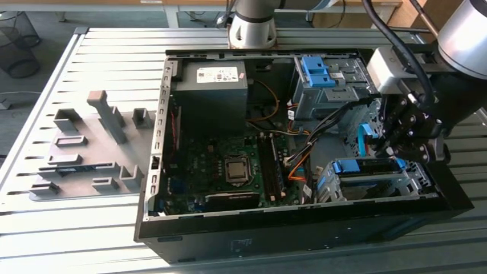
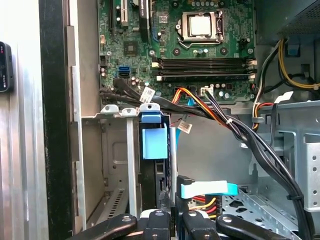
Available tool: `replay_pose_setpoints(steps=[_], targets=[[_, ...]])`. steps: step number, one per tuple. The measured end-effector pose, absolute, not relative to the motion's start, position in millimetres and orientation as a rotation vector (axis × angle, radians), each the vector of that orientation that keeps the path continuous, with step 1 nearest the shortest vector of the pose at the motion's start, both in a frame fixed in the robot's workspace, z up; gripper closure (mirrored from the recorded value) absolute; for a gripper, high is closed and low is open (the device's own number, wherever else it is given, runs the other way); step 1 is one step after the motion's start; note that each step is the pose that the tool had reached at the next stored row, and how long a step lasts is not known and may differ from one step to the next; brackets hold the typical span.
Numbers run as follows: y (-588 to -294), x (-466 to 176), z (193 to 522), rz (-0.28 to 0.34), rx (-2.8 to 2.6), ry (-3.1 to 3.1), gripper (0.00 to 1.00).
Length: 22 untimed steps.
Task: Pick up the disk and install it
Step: 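Insert the first disk wire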
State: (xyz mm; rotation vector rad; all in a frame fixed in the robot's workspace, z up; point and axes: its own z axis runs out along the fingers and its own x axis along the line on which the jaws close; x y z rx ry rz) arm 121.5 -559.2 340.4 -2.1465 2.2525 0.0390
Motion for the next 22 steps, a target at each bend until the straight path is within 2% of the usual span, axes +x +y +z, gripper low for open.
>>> replay_pose_setpoints(steps=[22], targets=[[-564.6, 118.9, 336.7, 0.039, -2.151, 2.249, 0.84]])
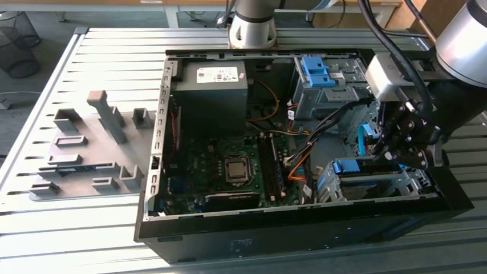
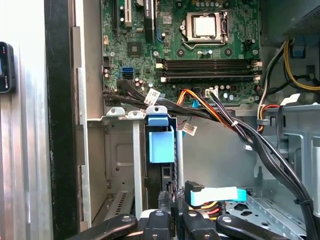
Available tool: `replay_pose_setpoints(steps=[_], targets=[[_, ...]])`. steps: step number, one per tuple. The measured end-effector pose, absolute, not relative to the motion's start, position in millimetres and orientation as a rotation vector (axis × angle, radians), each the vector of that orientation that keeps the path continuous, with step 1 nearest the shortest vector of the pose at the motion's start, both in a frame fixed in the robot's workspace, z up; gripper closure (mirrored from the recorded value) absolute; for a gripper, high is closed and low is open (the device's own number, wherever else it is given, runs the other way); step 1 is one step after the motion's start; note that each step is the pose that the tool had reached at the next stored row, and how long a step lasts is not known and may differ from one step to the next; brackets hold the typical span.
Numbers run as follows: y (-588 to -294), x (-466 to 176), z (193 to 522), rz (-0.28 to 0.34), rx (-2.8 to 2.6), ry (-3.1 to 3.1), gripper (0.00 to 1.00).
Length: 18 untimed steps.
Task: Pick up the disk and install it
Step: 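Insert the first disk wire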
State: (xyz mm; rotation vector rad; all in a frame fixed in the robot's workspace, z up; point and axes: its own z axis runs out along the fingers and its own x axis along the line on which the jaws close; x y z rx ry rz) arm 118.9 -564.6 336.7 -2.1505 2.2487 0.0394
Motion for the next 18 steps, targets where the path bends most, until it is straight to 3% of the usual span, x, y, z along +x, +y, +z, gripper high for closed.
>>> replay_pose_setpoints(steps=[18], targets=[[-562.4, 118.9, 334.8, 0.042, -2.148, 2.251, 0.84]])
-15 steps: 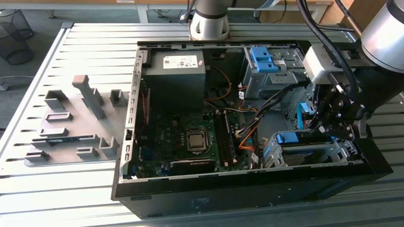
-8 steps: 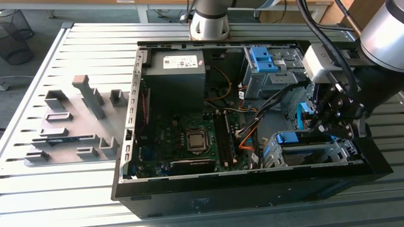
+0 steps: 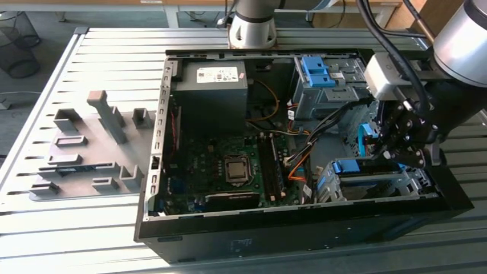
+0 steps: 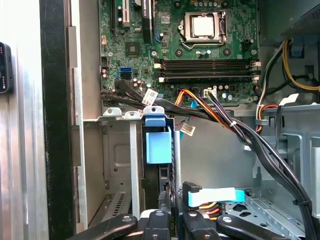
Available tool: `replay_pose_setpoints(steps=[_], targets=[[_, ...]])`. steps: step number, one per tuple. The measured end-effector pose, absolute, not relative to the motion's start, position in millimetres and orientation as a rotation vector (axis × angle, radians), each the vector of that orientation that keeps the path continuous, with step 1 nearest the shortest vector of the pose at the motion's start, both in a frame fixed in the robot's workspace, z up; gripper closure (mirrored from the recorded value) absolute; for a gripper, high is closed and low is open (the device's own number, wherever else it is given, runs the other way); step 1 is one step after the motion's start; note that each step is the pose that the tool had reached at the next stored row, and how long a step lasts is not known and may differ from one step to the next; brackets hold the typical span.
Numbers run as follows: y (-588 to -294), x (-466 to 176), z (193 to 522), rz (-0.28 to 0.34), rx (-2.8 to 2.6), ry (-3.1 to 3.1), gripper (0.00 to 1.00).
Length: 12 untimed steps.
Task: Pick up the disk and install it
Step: 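Insert the first disk wire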
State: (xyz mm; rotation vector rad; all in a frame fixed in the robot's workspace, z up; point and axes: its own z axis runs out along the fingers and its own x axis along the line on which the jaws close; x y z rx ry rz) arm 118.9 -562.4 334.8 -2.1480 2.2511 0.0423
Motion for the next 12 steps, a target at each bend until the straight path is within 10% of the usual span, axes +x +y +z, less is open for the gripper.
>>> replay_pose_setpoints(steps=[12], targets=[[-562.4, 118.9, 338.5, 0.043, -2.148, 2.250, 0.84]])
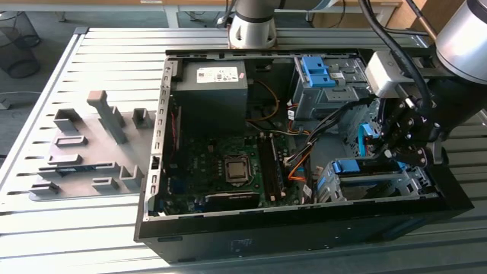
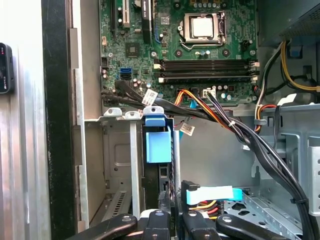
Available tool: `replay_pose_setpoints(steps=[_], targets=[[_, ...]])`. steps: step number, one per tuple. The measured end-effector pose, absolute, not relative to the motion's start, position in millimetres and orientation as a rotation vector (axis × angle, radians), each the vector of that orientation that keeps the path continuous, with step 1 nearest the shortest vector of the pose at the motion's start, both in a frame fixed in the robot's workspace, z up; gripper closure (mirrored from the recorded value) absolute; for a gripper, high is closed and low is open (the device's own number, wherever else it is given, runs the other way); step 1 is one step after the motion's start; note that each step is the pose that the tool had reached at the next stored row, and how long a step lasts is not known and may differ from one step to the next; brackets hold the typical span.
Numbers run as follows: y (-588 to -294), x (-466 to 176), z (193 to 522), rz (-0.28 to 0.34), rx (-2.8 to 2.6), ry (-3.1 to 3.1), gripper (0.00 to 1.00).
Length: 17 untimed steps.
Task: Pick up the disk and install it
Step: 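Insert the first disk wire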
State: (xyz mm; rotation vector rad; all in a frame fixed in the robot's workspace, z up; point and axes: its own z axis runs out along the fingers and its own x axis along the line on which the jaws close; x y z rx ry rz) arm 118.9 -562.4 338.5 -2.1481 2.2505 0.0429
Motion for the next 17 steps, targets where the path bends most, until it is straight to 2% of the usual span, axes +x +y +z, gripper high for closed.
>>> replay_pose_setpoints(steps=[17], targets=[[-563.0, 118.9, 333.2, 0.044, -2.155, 2.246, 0.84]])
